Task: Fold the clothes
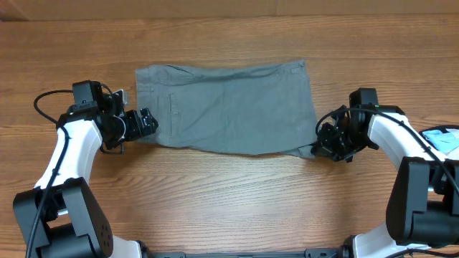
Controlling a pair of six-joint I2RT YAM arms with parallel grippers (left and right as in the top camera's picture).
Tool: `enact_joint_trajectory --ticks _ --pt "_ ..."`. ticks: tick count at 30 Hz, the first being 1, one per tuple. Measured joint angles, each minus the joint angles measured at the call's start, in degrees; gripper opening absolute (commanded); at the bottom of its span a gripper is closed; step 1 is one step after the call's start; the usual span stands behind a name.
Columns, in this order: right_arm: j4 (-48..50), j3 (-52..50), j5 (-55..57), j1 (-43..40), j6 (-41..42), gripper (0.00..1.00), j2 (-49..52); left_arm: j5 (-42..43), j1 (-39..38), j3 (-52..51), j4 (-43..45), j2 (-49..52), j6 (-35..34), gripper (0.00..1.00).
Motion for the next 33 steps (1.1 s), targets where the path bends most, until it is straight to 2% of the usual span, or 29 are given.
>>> enact_joint_trajectory --ticks 10,14,18,24,28,33 --pt "-0.22 -0.33 2.05 0.0 0.02 0.04 0.0 3.32 0.0 1.29 2.62 0.02 -2.86 0.99" --pt "-0.68 -0.33 2.19 0.0 0.02 0.04 0.0 3.67 0.0 1.75 2.89 0.02 -3.26 0.92" --pt "-0.92 -0.33 2.4 0.0 0.02 0.04 0.0 0.2 -0.04 1.77 0.31 0.07 -3.56 0.8" --pt "-0.94 -0.33 2.56 0.02 0.02 0.04 0.0 -3.91 -0.04 1.77 0.24 1.62 -3.67 0.73" --pt "-0.92 -0.33 2.58 0.0 0.02 0.04 0.0 -3.93 -0.04 1.77 1.25 5.03 -4.26 0.56" --pt "-0.92 -0.33 2.62 0.0 0.04 0.04 0.0 -2.49 -0.04 1.77 1.88 9.81 -4.87 0.06"
